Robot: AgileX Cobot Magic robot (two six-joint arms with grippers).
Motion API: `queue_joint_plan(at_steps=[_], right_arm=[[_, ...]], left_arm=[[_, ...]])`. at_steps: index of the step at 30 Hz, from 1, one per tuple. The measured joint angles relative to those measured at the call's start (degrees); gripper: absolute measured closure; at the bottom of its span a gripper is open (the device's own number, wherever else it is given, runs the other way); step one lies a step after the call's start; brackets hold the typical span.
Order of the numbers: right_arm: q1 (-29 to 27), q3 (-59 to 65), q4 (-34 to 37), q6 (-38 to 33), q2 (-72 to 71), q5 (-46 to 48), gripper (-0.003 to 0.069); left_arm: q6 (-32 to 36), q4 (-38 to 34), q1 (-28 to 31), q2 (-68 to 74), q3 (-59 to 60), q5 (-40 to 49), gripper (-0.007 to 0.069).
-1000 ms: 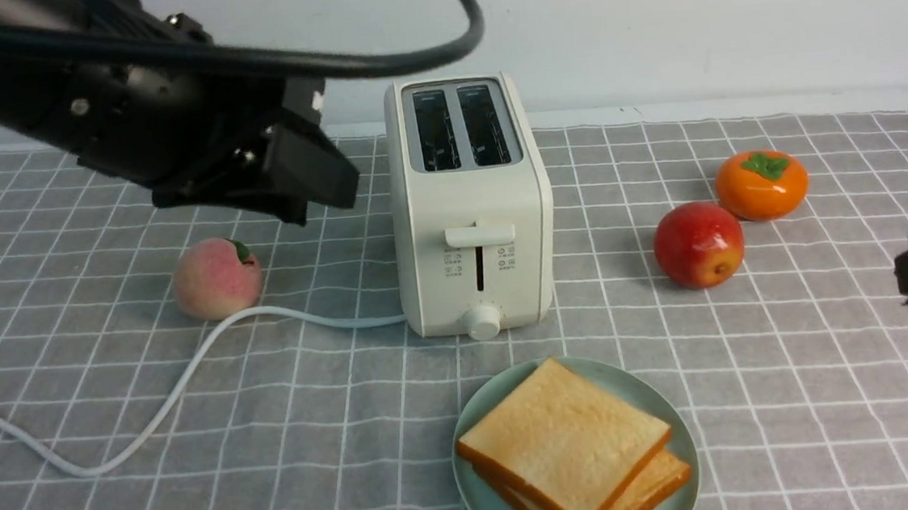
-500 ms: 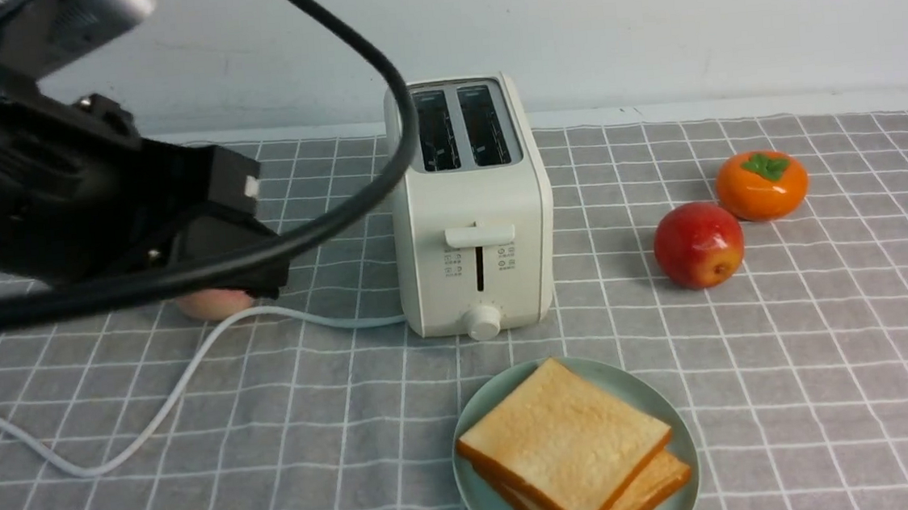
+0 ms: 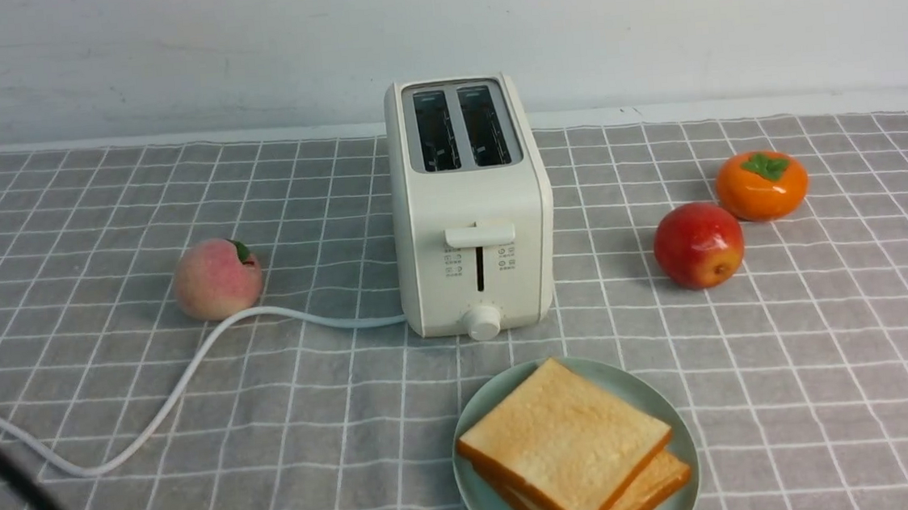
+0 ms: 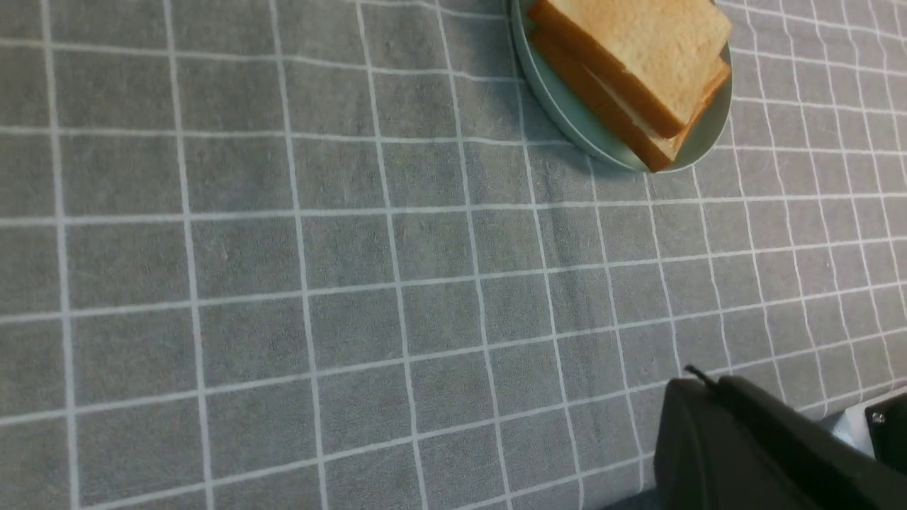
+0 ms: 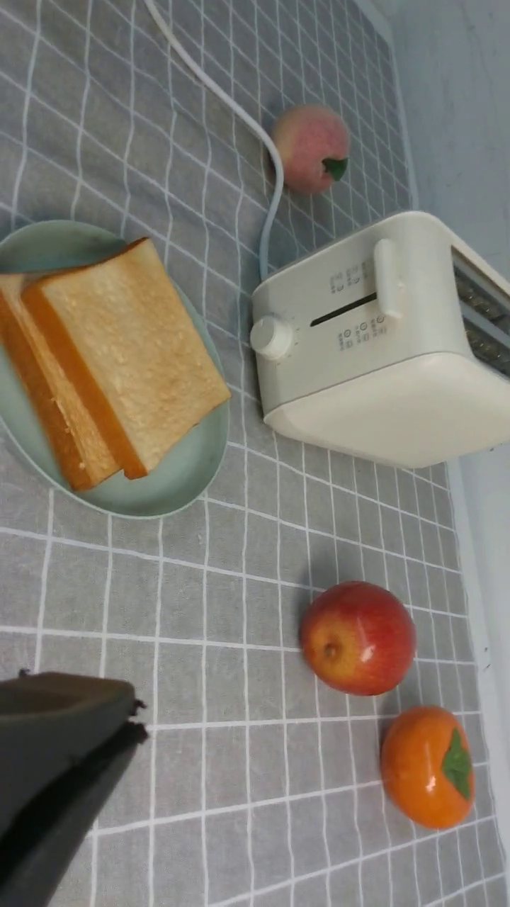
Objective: Take toasted bread from bread machine on grey coffee table place on plate.
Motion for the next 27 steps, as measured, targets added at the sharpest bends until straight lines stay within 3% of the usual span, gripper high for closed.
queue_joint_plan(at_steps=[7,13,27], right_arm=[[0.00,7.16,-9.78,-0.72,-1.67,-9.52,0.0659],[0.00,7.37,-11.93,-0.72,-1.74,-12.09,0.0655],[0.00,7.37,-12.59,-0.72,-1.74,-12.14,0.0645]], left_arm=[[1.74,3.59,0.00,-9.96,9.73,-9.66,0.0638],[3.73,7.68,0.07,-10.01,13.69,-19.61,0.0638],[3.93,7.91,0.07,-10.08,13.94,-20.51,0.0638]])
